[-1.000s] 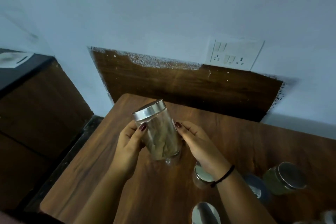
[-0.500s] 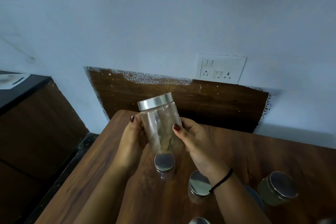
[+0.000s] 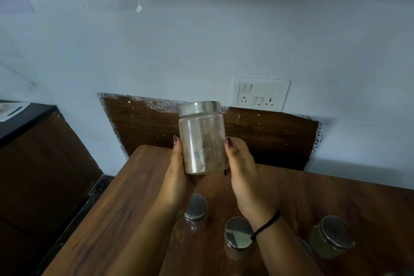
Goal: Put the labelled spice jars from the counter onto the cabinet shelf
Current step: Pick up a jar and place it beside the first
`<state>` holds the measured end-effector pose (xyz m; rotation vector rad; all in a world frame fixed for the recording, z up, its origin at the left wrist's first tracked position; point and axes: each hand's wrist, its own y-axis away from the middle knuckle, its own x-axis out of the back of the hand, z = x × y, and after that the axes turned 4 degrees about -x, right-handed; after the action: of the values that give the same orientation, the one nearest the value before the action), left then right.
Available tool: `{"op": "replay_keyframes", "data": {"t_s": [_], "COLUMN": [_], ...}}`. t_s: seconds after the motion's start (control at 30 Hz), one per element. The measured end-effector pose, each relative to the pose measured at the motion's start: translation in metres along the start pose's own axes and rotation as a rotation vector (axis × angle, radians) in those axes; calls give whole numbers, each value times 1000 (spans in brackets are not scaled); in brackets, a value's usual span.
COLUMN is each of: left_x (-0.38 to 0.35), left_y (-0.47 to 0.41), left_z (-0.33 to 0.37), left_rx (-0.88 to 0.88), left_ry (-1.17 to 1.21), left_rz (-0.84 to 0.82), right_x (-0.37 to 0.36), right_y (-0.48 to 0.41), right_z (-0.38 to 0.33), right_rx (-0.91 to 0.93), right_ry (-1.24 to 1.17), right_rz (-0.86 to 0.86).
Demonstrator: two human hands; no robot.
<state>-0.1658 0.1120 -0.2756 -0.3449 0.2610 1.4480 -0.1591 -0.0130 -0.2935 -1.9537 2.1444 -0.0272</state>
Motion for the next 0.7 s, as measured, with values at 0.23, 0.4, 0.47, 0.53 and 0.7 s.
{"op": "replay_keyframes", "data": {"t_s": [0.23, 0.4, 0.47, 0.53, 0.7], "left_x": [-13, -24, -31, -39, -50], "left_y": [3, 4, 7, 11, 19], "left_z": [2, 2, 2, 3, 2], "left_rx": [-54, -152, -214, -258, -305], "left_ry": [-26, -176, -252, -278, -317], "left_rz": [46, 129, 115, 124, 92], "right_x": [13, 15, 13, 13, 18], "right_y": [5, 14, 18, 21, 24], "right_z": [-1, -12, -16, -20, -32], "right_rx": [144, 229, 228, 222, 190], "right_ry": [73, 114, 117, 130, 40], "right_rz": [143, 166, 126, 99, 107]}}
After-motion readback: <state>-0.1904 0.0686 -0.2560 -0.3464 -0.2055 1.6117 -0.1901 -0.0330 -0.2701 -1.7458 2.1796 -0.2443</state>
